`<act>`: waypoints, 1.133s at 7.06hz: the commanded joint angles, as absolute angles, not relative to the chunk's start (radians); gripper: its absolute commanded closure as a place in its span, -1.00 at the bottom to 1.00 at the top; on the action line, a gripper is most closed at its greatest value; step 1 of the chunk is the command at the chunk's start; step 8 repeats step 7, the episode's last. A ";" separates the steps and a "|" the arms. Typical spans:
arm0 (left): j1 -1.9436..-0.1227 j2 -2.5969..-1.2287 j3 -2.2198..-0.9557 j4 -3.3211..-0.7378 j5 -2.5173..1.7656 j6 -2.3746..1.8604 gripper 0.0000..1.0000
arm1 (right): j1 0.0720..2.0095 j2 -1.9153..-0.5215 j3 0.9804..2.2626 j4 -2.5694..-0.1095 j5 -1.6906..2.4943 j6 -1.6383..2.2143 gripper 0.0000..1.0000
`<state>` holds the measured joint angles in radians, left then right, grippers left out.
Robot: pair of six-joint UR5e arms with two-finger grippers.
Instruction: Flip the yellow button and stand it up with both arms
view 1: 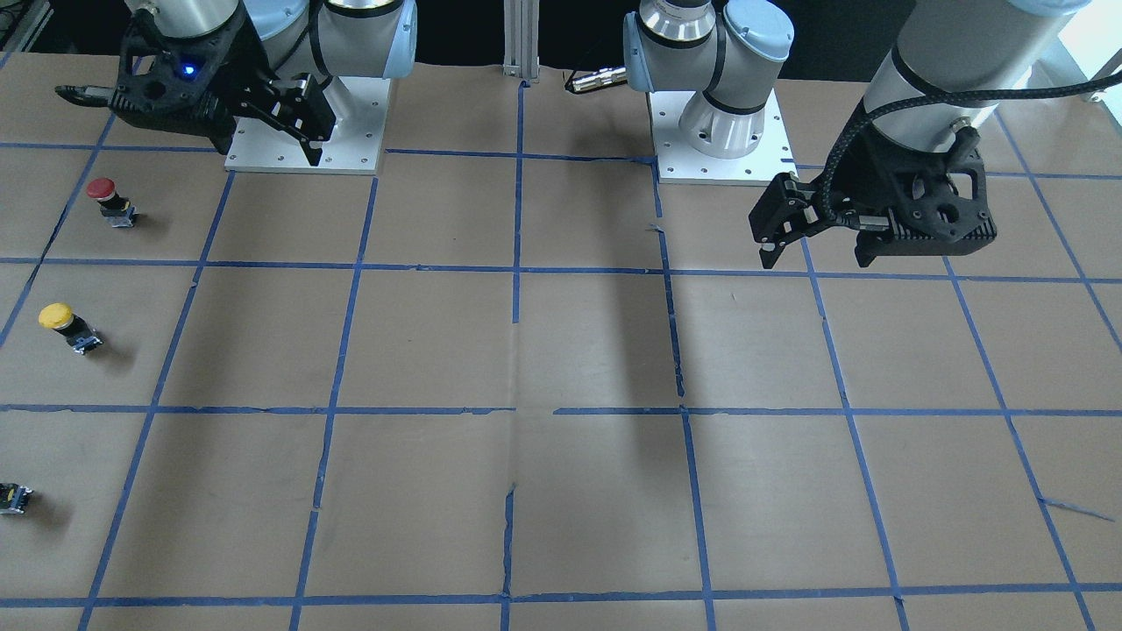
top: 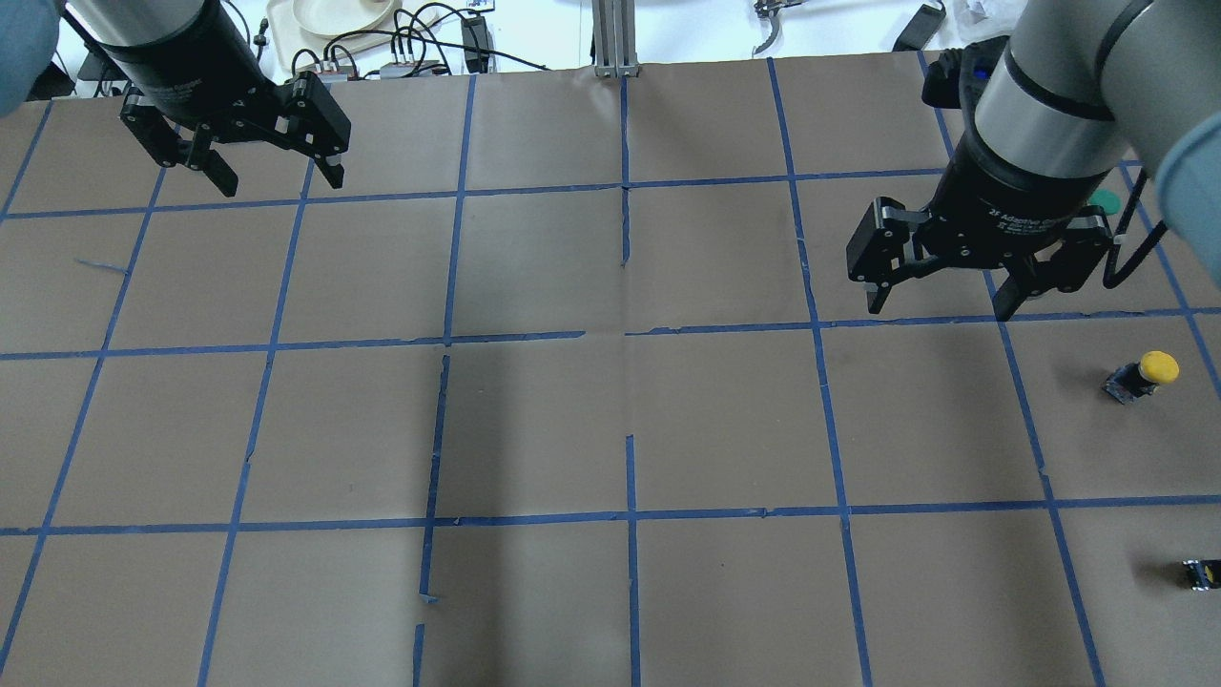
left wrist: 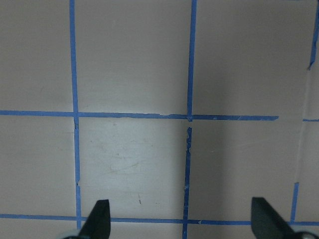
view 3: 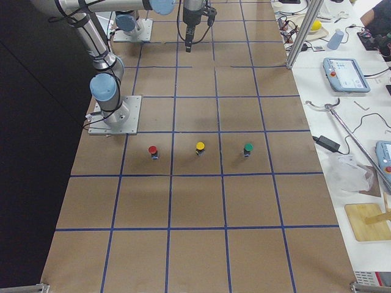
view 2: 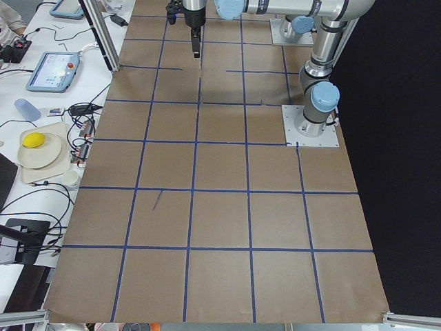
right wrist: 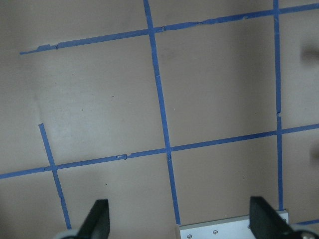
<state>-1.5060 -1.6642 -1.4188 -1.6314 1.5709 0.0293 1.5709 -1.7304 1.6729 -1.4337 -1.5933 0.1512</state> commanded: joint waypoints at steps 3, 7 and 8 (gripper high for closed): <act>-1.506 -1.678 -1.401 -1.631 1.583 0.029 -1.00 | 1.505 -1.743 1.675 -1.434 -1.555 0.149 -1.00; -1.505 -1.674 -1.401 -1.635 1.575 0.029 -0.99 | 1.505 -1.741 1.675 -1.434 -1.560 0.147 -1.00; -1.505 -1.674 -1.401 -1.635 1.575 0.029 -0.99 | 1.505 -1.741 1.675 -1.434 -1.560 0.147 -1.00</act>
